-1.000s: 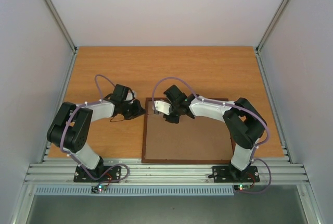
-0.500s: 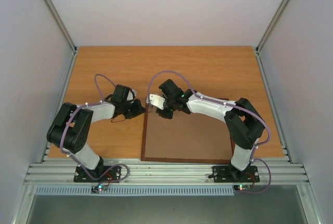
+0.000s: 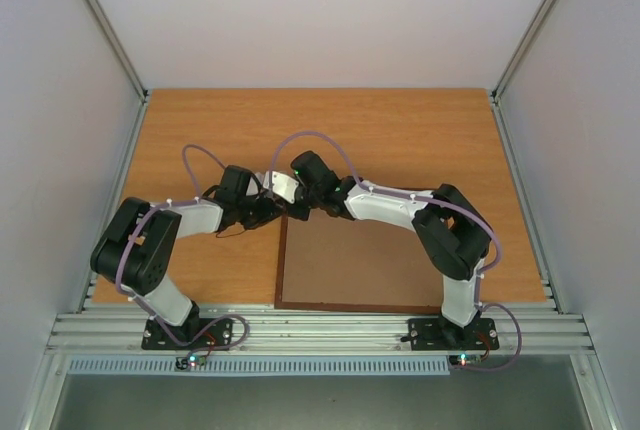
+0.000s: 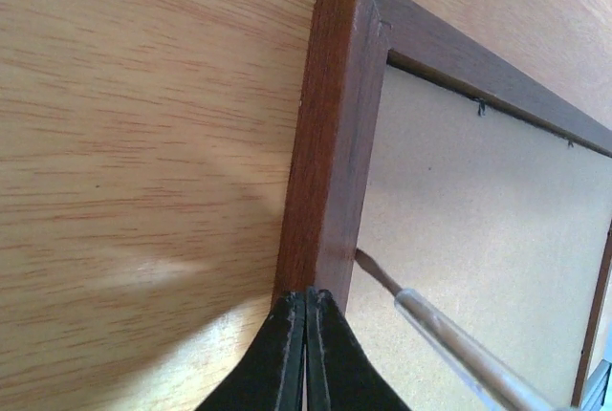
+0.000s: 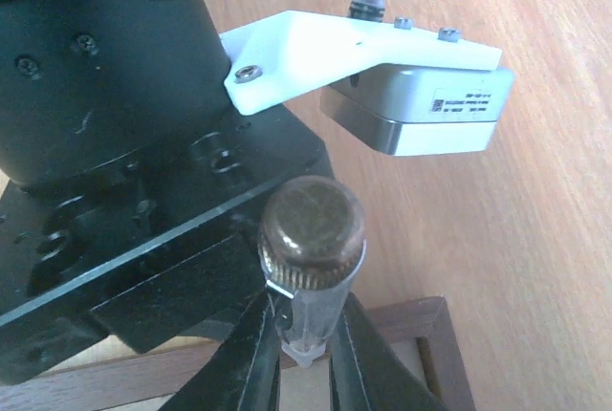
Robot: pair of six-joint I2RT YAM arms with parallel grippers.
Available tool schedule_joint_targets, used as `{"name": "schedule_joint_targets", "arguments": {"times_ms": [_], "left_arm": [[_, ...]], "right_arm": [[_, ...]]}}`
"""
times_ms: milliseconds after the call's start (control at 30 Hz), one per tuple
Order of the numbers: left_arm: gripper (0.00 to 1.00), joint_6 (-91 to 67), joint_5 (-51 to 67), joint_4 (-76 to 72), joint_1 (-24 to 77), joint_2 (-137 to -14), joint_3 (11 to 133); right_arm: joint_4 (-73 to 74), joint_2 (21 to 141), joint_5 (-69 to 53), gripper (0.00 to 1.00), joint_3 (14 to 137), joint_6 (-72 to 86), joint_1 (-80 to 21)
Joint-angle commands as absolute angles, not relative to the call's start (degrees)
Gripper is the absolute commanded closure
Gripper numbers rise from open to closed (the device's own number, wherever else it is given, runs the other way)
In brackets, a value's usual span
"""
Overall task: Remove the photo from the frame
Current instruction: Release the photo frame item from the photo frame.
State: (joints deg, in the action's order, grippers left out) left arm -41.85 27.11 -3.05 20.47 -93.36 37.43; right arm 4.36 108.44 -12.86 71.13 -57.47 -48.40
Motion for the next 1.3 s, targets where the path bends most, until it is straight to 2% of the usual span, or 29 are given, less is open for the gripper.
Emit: {"name": "schedule_joint_targets", "arguments": {"times_ms": [0, 400, 633, 833, 967, 1267], "left_arm": [[0.97, -40.8, 28.8, 2.9, 23.4, -94.3, 34.8], [0.76, -39.1, 21.8, 11.9, 23.4, -84.7, 36.9], [0.53, -38.8, 16.3, 17.4, 24.4, -79.3, 38.3], [0.37, -35.7, 4.7, 26.5, 29.7, -80.0, 44.2], [0.32, -35.1, 1.1, 28.7, 32.1, -83.0, 46.6], [0.28, -36.4, -5.6, 32.6, 37.6, -91.1, 51.1]], "right_arm": [[-5.1, 107.3, -14.6, 0.99, 71.4, -57.6, -50.1], [-6.1, 92.7, -9.2, 0.99, 57.7, -53.7, -48.7], [-8.1, 84.1, -4.1, 0.99, 49.2, -49.1, -48.5], [-10.3, 75.3, -0.6, 0.99, 40.8, -44.7, -48.5], [-9.7, 68.8, 2.0, 0.99, 36.6, -41.8, -48.6], [-9.0, 55.7, 5.1, 0.99, 28.6, -39.4, -48.6]]}}
